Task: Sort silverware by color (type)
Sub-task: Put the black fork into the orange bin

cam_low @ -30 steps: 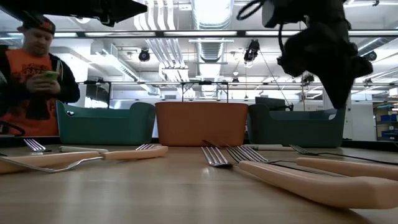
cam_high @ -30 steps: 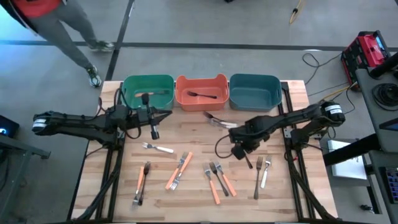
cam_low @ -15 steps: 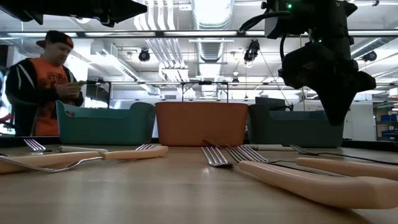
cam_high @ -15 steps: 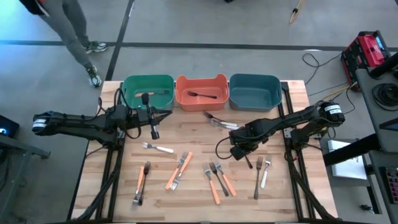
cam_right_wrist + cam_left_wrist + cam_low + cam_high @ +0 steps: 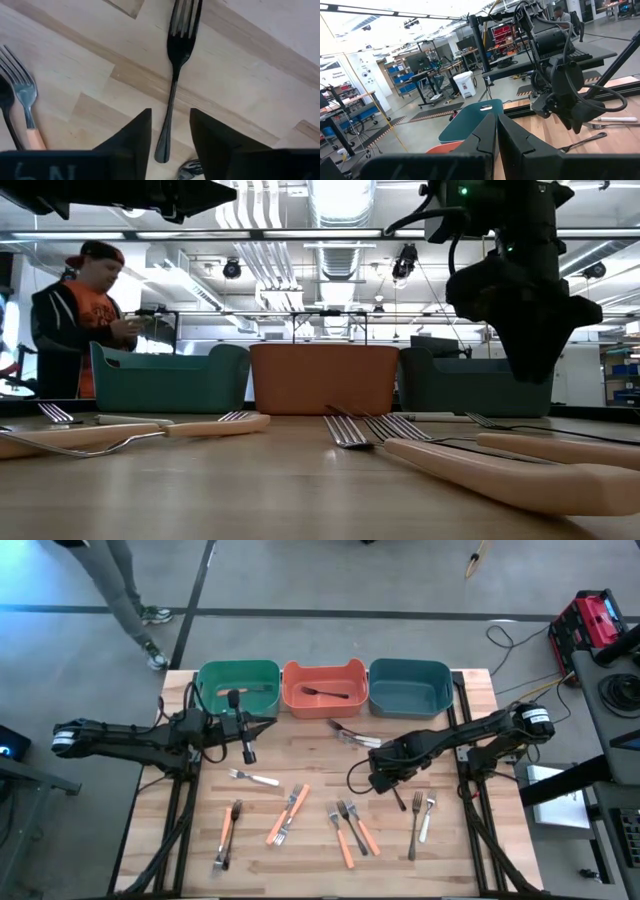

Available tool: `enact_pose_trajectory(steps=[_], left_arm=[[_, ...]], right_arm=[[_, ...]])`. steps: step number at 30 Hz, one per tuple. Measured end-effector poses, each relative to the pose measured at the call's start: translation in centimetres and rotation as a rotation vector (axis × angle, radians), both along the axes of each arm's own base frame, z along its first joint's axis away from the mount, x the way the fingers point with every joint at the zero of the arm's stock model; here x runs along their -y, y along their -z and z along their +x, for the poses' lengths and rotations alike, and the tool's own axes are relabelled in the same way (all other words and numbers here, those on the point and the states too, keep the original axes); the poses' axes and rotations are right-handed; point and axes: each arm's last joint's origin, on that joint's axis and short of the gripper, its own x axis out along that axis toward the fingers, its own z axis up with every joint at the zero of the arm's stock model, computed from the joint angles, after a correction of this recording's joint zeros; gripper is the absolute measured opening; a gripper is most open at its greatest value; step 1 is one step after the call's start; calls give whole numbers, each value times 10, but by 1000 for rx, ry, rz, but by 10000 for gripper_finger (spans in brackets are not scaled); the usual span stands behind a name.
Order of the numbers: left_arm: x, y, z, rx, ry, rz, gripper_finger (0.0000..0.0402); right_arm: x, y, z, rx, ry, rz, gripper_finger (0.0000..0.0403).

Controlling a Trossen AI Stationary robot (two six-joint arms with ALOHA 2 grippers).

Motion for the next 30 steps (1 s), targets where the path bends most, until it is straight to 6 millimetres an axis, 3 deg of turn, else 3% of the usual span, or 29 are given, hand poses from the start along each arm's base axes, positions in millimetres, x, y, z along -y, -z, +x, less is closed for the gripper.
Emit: enact_pose_trajectory(steps=[9, 19, 23, 30], left_arm=[[0, 0, 0, 0, 0, 0, 0], [0, 0, 0, -1, 0, 0, 0], [0, 0, 0, -1, 0, 0, 0], [0, 0, 0, 0, 0, 0, 0]], right_arm=[[0, 13, 3, 12, -10, -3, 159], [-1, 58, 17, -122, -79, -19, 155], [-2, 72, 20, -154, -104, -17, 128], [-2, 77, 22, -155, -114, -19, 40]])
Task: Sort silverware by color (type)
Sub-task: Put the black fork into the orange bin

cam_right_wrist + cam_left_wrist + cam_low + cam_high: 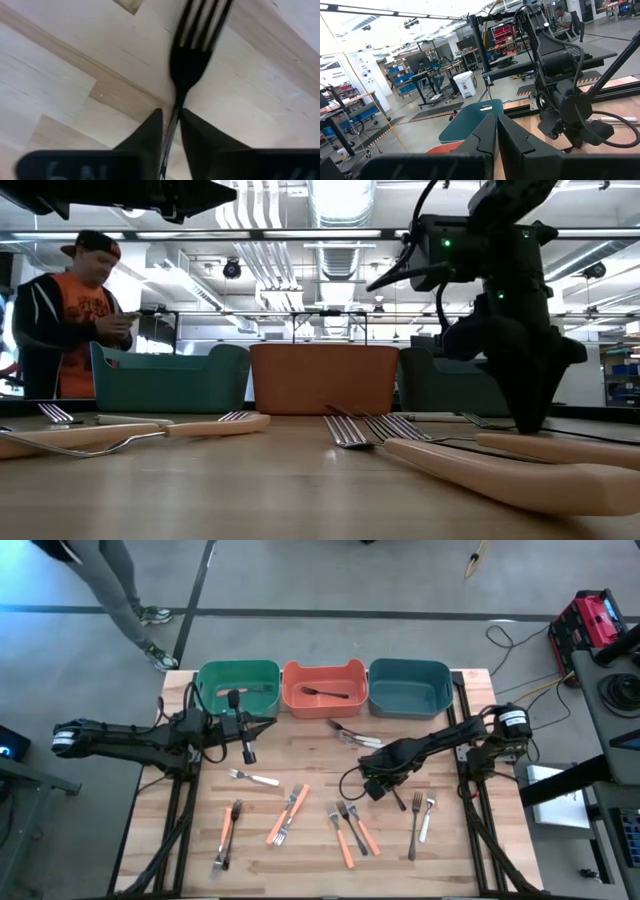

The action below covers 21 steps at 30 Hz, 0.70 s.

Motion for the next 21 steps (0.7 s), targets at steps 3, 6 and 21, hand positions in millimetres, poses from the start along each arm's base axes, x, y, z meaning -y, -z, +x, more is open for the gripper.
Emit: enact_pose_trajectory(steps=[3, 6, 21], left_arm=[[0, 0, 0, 0, 0, 0, 0], [0, 0, 0, 0, 0, 0, 0], [0, 0, 0, 9, -8, -23, 0]], right_arm=[[0, 0, 1, 6, -2, -7, 15], [0, -3, 0, 20, -4, -9, 12], [8, -118, 4, 590, -109, -72, 9]])
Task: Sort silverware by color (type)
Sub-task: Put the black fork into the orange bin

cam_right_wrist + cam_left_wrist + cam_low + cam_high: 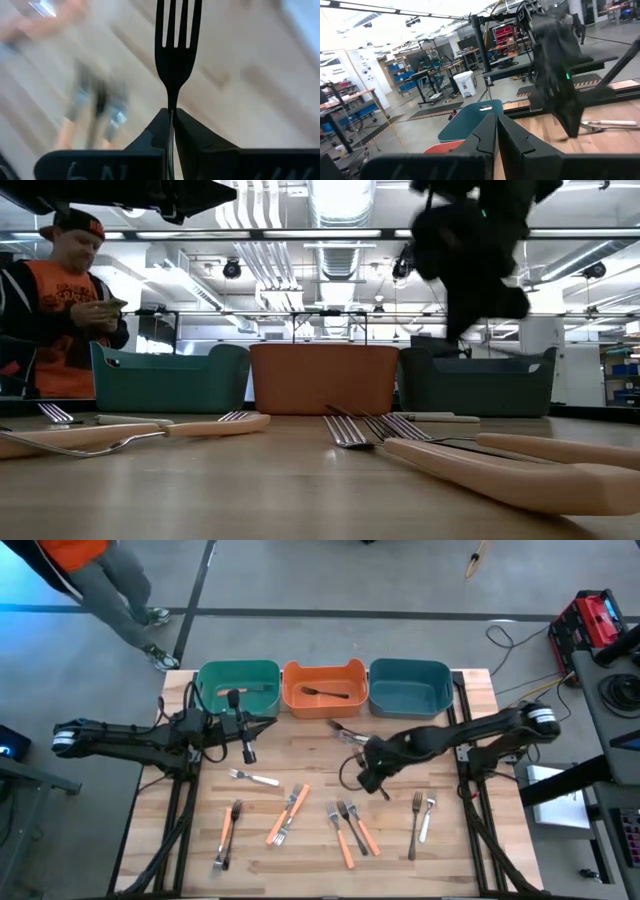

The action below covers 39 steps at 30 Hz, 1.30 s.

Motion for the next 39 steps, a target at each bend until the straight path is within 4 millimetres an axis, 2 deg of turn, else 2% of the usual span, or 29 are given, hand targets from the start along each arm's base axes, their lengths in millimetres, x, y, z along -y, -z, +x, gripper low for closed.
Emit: enact_pose_trajectory(steps=[3, 10, 19, 28, 35, 39], left_arm=[[-1, 0, 0, 1, -37, -7, 0], [-2, 0, -1, -1, -70, -7, 0], [-6, -1, -2, -5, -132, 17, 0], [-10, -3, -6, -1, -190, 40, 0], [-14, -4, -8, 5, -214, 43, 0], [-20, -5, -11, -2, -324, 67, 0]], right_arm=[[12, -29, 7, 213, -6, -58, 9], [49, -73, 25, 477, -78, -263, 9], [100, -114, 62, 537, -221, -605, 9], [154, -122, 101, 594, -331, -732, 9], [191, -108, 125, 549, -398, -821, 9], [214, -99, 133, 510, -446, -869, 9]])
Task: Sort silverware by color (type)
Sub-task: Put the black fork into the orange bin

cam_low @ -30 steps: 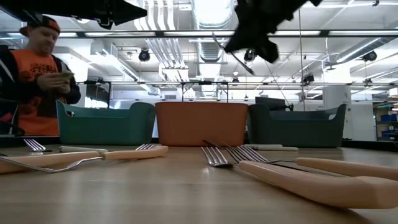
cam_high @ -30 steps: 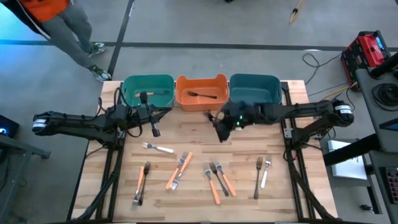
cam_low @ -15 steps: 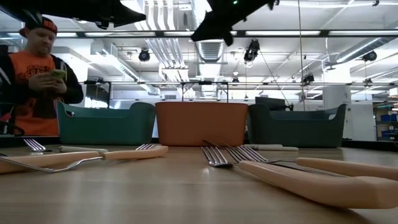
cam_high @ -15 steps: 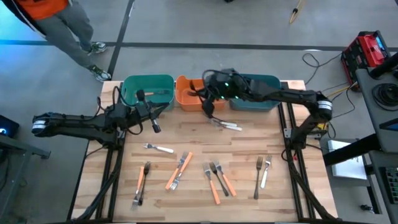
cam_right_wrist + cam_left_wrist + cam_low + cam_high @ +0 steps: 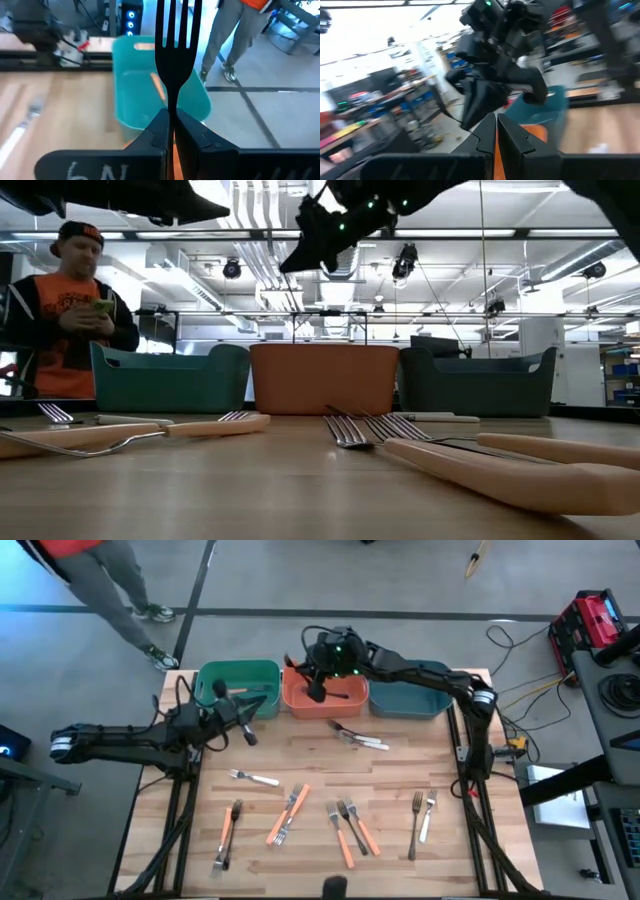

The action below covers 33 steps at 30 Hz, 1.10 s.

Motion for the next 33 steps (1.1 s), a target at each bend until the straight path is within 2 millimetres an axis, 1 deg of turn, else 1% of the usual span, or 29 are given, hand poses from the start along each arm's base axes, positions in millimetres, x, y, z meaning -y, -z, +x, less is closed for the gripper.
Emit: enact_pose_trajectory(steps=[3, 6, 13, 17, 21, 26, 31, 33], left_arm=[[-6, -1, -3, -12, -78, 27, 0], [-13, -3, -7, -15, -129, 43, 0], [-38, -5, -20, -4, -303, 45, 0], [-49, -5, -26, 12, -373, 27, 0], [-54, -6, -30, 54, -429, -12, 0], [-57, -6, -37, 152, -596, -104, 0], [-58, -1, -37, 194, -626, -193, 0], [-58, 0, -37, 241, -633, -235, 0]], right_arm=[[18, 10, 4, -49, 10, -31, 9], [34, 14, 7, -90, 14, -55, 9], [64, 33, 14, -207, 10, -81, 9], [70, 30, 14, -227, 3, -100, 9], [74, 25, 14, -236, 14, -92, 9], [76, 21, 18, -206, 42, -66, 9], [78, 31, 20, -222, 63, -9, 9], [77, 34, 19, -250, 58, 5, 9]])
